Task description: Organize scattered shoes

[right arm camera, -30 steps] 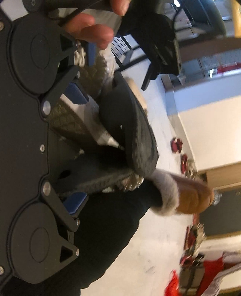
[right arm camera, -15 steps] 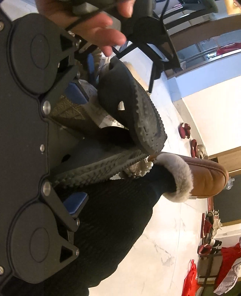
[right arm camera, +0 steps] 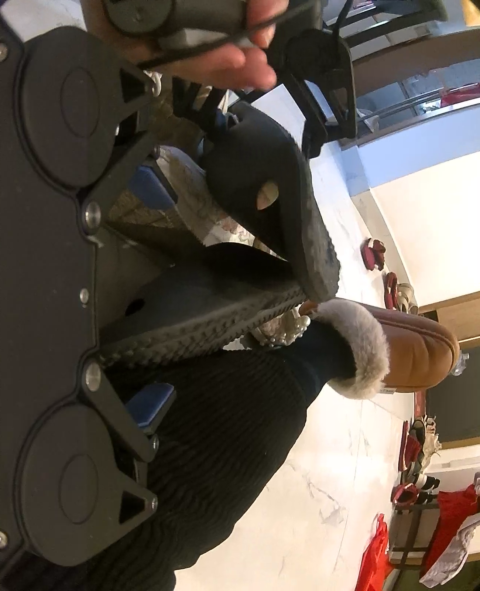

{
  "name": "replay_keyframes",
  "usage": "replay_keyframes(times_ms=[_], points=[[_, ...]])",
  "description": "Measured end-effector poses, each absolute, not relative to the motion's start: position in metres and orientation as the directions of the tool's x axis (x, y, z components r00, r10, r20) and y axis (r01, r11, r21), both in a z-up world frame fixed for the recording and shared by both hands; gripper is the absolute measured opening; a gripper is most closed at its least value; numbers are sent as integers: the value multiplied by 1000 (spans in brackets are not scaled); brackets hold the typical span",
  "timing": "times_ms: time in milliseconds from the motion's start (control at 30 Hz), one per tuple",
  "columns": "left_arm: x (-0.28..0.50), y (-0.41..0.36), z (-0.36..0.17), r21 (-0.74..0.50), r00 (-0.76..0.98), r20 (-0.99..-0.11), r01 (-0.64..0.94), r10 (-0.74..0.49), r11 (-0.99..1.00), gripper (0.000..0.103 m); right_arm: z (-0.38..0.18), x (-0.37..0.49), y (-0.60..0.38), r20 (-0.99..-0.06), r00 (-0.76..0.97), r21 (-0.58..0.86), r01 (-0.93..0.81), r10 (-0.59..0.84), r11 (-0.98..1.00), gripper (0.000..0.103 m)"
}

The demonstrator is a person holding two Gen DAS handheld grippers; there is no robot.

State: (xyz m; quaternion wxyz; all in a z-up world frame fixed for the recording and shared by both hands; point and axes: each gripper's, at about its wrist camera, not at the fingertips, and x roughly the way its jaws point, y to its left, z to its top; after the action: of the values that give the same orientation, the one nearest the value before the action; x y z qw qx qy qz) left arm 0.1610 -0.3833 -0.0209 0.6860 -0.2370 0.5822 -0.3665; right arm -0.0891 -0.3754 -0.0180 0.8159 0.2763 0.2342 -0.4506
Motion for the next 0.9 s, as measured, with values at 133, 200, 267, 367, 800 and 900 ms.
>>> replay_keyframes(times_ms=[133, 200, 267, 367, 800, 900], points=[[156, -365, 2, -770, 90, -592, 233, -801, 594, 67, -18, -89, -373, -624, 493, 239, 859, -606, 453, 103], [156, -358, 13, -776, 97, -578, 242, -810, 582, 67, -17, -87, -372, -626, 489, 223, 859, -608, 461, 103], [155, -337, 37, -773, 127, -557, 284, -821, 568, 67, -18, -85, -369, -625, 486, 207, 858, -611, 471, 103], [155, -296, 69, -750, 215, -538, 320, -815, 579, 67, -20, -83, -365, -627, 488, 188, 851, -607, 491, 103], [129, -49, 58, -493, 485, -703, 196, -520, 848, 38, -20, -74, -338, -612, 509, 103, 810, -605, 577, 103], [122, -30, 41, -455, 482, -726, 197, -490, 868, 37, -17, -74, -331, -594, 526, 83, 793, -609, 603, 103]])
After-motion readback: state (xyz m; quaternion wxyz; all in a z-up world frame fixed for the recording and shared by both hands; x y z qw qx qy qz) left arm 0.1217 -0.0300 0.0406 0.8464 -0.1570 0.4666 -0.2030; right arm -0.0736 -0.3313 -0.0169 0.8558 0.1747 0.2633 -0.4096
